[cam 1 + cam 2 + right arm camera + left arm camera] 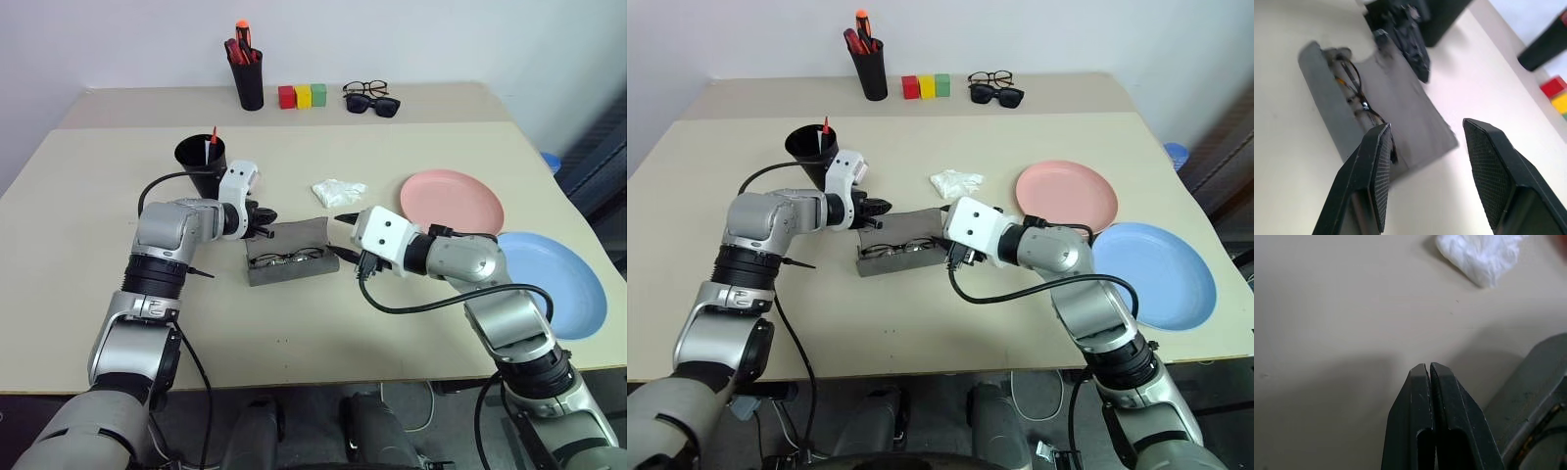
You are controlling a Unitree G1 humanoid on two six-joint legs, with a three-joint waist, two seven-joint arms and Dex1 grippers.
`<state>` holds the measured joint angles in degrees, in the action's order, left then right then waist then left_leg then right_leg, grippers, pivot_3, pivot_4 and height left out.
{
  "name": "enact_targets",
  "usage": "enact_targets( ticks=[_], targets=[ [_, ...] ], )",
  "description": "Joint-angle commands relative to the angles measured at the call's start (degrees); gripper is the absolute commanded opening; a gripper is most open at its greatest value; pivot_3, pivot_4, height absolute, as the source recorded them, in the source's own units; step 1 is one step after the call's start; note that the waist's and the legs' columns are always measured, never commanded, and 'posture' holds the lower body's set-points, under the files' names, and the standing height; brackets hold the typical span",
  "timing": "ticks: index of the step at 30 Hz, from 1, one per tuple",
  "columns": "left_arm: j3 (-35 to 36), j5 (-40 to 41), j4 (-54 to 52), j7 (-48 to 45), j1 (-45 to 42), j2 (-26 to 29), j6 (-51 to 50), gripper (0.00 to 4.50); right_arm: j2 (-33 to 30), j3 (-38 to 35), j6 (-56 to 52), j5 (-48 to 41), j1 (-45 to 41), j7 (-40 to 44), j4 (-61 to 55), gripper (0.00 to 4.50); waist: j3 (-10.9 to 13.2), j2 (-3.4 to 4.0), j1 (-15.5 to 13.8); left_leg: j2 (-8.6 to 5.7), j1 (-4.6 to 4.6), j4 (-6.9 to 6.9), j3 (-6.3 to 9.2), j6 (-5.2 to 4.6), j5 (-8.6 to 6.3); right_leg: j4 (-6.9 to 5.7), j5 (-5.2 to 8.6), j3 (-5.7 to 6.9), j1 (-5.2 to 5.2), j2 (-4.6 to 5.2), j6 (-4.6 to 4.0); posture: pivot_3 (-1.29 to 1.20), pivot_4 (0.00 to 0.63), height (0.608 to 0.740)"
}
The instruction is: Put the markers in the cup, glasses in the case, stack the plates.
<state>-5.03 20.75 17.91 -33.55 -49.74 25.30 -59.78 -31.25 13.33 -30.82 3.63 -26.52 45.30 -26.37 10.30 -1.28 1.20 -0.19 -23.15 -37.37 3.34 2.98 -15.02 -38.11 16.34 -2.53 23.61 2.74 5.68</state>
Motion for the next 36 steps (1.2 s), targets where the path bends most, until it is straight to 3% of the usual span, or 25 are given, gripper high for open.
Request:
enact_targets(
  ticks=[1,9,13,17,26,29,31,36],
  targets=[
    [-1.05,0.78,-6.89,-4.28,2.87,2.33,1.06,0.06,-1.13,-1.90,-0.66,-0.49,0.46,-1.05,-2.55,2.35,0.00,0.00,-0.02,0.00,0.00,0.00,-0.01,0.00,0.00,0.00,0.00,-0.01,0.00,0.02,0.00,0.00,0.150,0.740],
    [-1.94,3.91,-29.77,-10.25,17.98,11.05,0.84,0.06,-1.90,-2.77,-5.06,0.04,-0.70,-3.56,1.52,2.35,0.01,0.01,-0.17,0.05,0.01,0.04,-0.03,0.03,0.02,0.01,0.00,-0.06,0.01,0.03,-0.01,0.00,0.150,0.740],
    [-2.53,1.88,-37.71,-12.62,27.23,13.15,12.51,0.06,-3.77,-4.16,-9.79,2.74,0.02,-7.38,5.64,2.35,0.00,0.02,-0.57,0.03,0.01,0.02,-0.03,0.02,0.01,0.04,0.01,-0.04,-0.05,0.15,-0.01,0.00,0.150,0.740],
    [1.36,2.67,-40.27,-11.67,33.29,8.85,23.75,0.06,-6.38,-4.96,-11.80,5.82,2.18,-11.34,10.12,2.35,0.00,0.02,-0.81,0.02,-0.02,0.02,-0.03,0.02,0.01,0.13,0.01,-0.01,-0.09,0.24,-0.02,0.00,0.150,0.740],
    [2.44,4.30,-41.09,-12.23,34.95,7.51,27.35,0.06,-5.53,-3.83,-8.39,9.45,3.04,-17.99,20.28,2.35,-0.01,0.05,-0.12,0.02,0.09,0.06,-0.11,0.00,0.00,0.10,0.01,-0.07,-0.11,0.06,-0.01,0.00,0.150,0.740],
    [2.89,5.25,-41.80,-12.43,35.07,7.28,27.61,0.00,-5.22,-3.73,-6.68,9.91,2.98,-19.17,21.74,1.21,-0.01,0.05,-0.31,0.02,0.08,0.03,-0.11,0.00,0.00,0.10,0.00,-0.07,-0.14,0.08,-0.01,0.00,0.150,0.740],
    [2.88,5.54,-42.10,-12.41,35.17,7.21,27.52,0.00,-5.05,-3.66,-5.62,10.18,2.98,-19.75,22.51,0.21,-0.01,0.05,-0.40,0.01,0.08,0.02,-0.10,0.00,0.00,0.11,0.00,-0.06,-0.16,0.09,-0.01,0.00,0.150,0.740],
    [2.35,5.20,-42.18,-11.82,35.27,6.15,29.20,0.00,-7.10,-1.74,4.20,14.30,4.09,-22.35,22.02,0.10,0.00,0.06,-0.34,0.02,0.08,0.03,-0.10,-0.01,0.00,0.11,0.00,-0.06,-0.15,0.08,-0.01,0.00,0.150,0.740]
  ],
)
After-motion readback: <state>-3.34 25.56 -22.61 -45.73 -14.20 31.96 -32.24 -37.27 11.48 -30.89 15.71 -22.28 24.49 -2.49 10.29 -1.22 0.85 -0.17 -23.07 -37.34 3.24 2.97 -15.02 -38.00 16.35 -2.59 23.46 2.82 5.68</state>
